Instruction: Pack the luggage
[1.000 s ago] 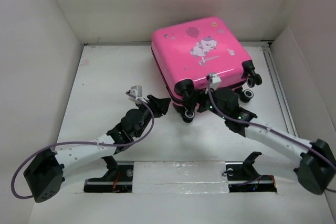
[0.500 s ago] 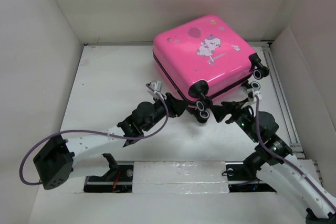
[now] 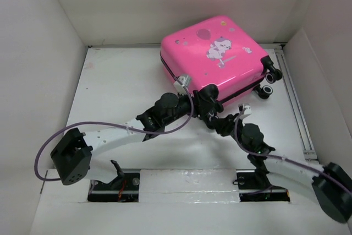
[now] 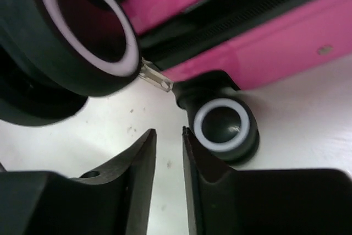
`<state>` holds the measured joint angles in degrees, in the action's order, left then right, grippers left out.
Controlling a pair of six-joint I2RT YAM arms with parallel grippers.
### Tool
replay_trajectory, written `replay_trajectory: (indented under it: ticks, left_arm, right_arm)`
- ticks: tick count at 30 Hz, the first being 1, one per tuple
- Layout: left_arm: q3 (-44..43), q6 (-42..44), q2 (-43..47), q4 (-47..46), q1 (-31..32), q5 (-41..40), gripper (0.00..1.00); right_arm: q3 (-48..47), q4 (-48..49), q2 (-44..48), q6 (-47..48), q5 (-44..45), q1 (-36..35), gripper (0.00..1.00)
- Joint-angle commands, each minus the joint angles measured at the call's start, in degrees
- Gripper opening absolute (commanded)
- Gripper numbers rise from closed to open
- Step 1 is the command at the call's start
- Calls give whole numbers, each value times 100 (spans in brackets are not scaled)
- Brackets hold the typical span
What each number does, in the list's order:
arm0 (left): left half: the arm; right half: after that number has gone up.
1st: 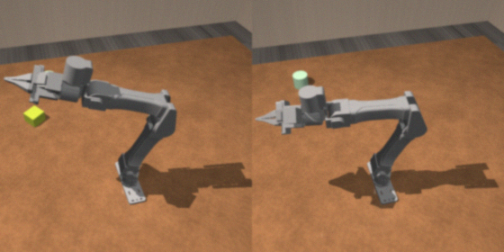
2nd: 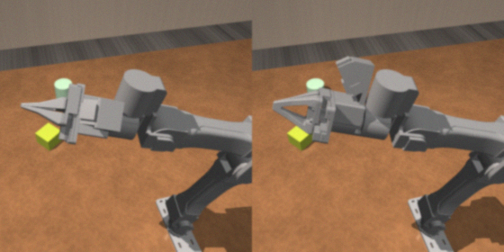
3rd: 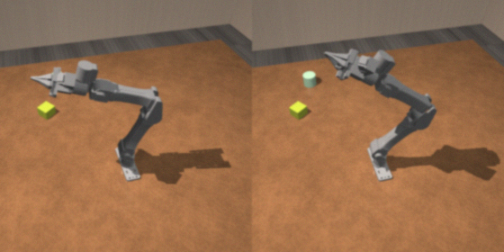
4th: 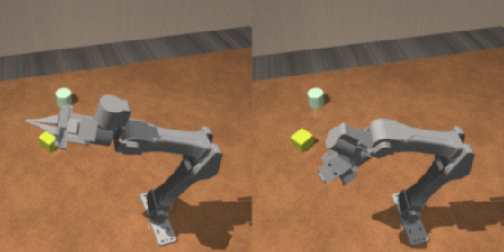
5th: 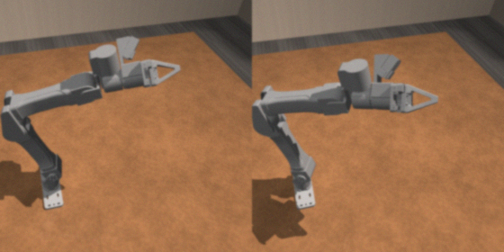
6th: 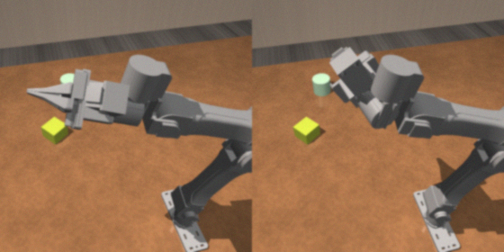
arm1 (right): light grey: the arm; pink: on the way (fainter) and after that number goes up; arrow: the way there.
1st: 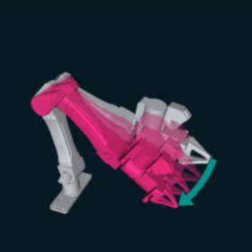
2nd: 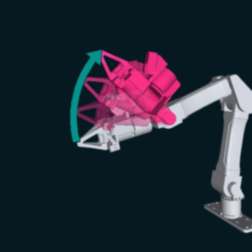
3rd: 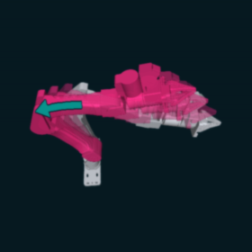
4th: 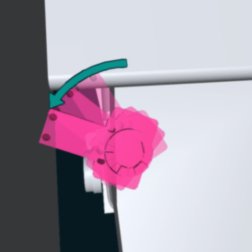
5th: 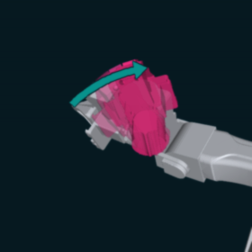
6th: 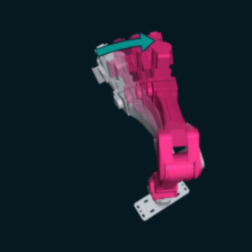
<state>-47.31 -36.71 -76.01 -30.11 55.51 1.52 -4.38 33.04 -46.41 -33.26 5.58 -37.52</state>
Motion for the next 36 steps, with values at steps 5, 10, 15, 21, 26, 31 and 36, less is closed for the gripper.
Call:
replay_trajectory:
  ticks: [5, 10, 15, 21, 26, 31, 36]
  left_arm:
    - [-332, 146, -151, 374, 22, 287, 47]
    - [-332, 199, -151, 426, 22, 288, 45]
    - [-402, 251, -274, 558, 22, 173, 43]
    - [-402, 252, -274, 559, 22, 24, 40]
    - [-524, 252, -274, 620, 22, -38, 38]
    - [-525, 252, -274, 682, 22, -222, 35]
    - [-578, 252, -274, 743, 22, -222, 35]
  right_arm:
    - [-80, 4600, -2657, 679, 1198, -537, 34]
    - [-19, 6756, -4137, 1013, 1593, -844, 39]
    - [-221, 7101, -4665, 1425, 2332, -1187, 43]
    - [-353, 7103, -4201, 2138, 3088, -1810, 45]
    - [-405, 7103, -4148, 2401, 3405, -1864, 46]
    - [-528, 7103, -3867, 2639, 3326, -1987, 45]
    - [-748, 7103, -3866, 2992, 3467, -1988, 43]
